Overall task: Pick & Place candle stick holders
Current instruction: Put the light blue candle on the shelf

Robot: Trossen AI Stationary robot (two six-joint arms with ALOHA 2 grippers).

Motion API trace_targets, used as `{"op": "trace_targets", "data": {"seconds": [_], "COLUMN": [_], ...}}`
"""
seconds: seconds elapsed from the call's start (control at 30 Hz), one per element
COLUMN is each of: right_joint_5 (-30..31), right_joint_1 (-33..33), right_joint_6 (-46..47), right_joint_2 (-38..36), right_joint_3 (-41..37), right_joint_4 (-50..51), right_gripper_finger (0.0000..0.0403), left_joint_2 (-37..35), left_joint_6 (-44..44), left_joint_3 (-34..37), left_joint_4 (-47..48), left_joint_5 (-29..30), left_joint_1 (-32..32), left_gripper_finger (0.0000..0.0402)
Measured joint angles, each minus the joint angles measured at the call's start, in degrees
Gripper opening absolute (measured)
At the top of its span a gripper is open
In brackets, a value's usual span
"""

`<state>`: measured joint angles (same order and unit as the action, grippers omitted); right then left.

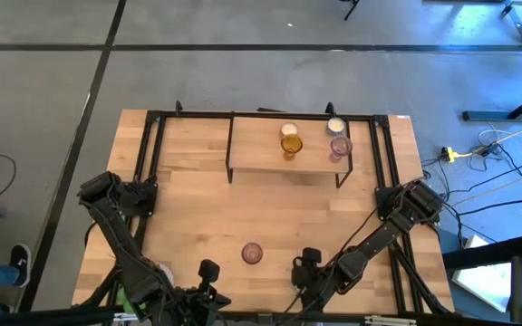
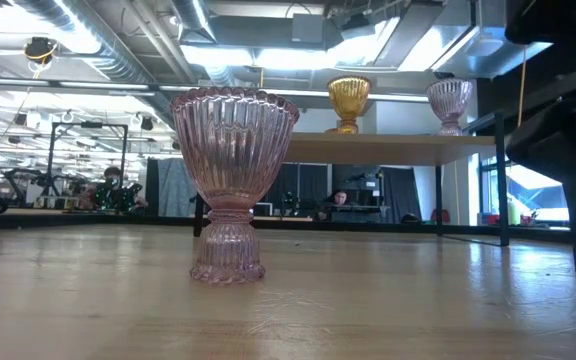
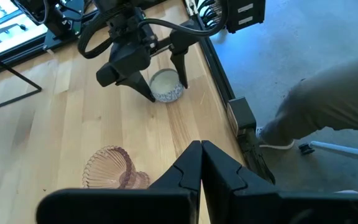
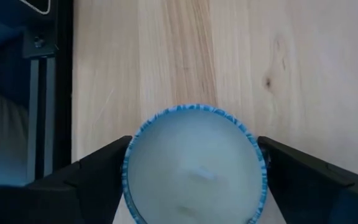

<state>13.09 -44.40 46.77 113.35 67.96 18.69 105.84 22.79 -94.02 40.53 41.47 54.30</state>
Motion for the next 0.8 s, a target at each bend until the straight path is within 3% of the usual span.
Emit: {"op": "trace_targets", "data": {"seconds": [0.2, 0.43, 0.63, 0.8], "right_joint_5": [-0.1, -0.9, -1.3, 0.0], "right_joint_1": [0.0, 0.0, 0.3, 0.5], "right_joint_6": [1.6, 2.2, 2.2, 1.6], "right_joint_2": [-0.1, 0.1, 0.1, 0.1], "right_joint_3": [0.1, 0.2, 1.8, 6.1], "right_joint_4": [1.1, 2.2, 4.2, 12.0], "right_gripper_finger": [0.0340, 0.0295, 0.0293, 0.0306], "left_joint_2": [0.0, 0.0, 0.0, 0.0], "left_joint_6": [0.0, 0.0, 0.0, 0.0], "left_joint_3": [0.0, 0.0, 0.0, 0.0], "left_joint_4": [0.0, 0.0, 0.0, 0.0], "left_joint_5": [0.0, 0.0, 0.0, -0.1], "left_joint_1": [0.0, 0.0, 0.0, 0.0], "left_gripper_finger": [0.0003, 0.0003, 0.0002, 0.0002]}}
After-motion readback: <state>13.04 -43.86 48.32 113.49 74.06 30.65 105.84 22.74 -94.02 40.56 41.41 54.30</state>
